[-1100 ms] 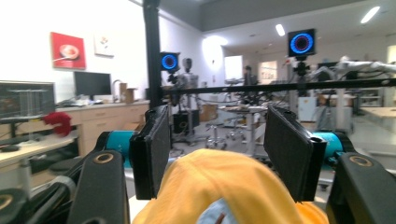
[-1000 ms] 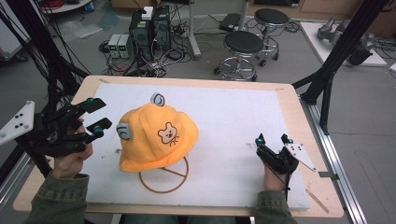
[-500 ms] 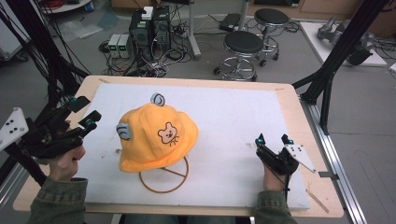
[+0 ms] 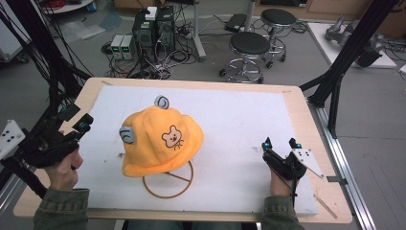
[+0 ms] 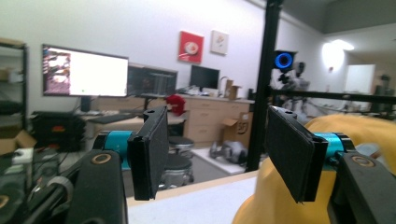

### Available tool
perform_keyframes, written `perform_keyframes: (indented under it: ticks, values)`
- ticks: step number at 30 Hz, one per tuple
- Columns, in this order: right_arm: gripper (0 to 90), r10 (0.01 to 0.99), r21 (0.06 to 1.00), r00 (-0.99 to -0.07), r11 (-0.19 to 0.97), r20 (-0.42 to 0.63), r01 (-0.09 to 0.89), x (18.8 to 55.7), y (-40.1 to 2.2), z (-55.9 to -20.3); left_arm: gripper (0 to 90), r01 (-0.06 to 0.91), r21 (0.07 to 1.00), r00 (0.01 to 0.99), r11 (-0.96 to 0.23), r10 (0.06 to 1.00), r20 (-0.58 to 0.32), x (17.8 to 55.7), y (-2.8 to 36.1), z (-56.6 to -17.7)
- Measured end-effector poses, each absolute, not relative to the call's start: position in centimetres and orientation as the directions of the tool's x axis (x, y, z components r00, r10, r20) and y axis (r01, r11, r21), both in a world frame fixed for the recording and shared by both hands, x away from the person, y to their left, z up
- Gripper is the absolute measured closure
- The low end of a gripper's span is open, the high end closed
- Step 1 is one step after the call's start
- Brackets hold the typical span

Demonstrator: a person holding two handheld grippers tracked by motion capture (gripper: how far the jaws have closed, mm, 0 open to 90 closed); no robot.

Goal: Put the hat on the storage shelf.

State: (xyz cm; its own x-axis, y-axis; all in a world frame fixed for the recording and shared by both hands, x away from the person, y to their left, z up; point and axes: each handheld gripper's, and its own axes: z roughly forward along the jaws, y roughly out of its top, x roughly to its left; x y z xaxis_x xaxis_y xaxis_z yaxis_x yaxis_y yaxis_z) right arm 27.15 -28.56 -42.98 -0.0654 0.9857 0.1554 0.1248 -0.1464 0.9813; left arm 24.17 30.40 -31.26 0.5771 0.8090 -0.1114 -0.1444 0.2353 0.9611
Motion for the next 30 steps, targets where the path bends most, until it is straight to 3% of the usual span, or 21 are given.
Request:
perform_keyframes:
  ticks: [11,30]
  values:
    - [11.4,0.989,0.987,-0.066,-0.124,0.132,0.105,26.9,-28.4,-42.9,32.1,-0.149,0.969,0.477,0.198,0.873,-0.105,24.7,30.5,-33.9]
    - [11.4,0.990,0.990,-0.076,-0.113,0.120,0.087,26.6,-28.2,-42.7,26.1,-0.018,0.983,0.347,0.185,0.923,-0.167,26.7,31.9,-40.6]
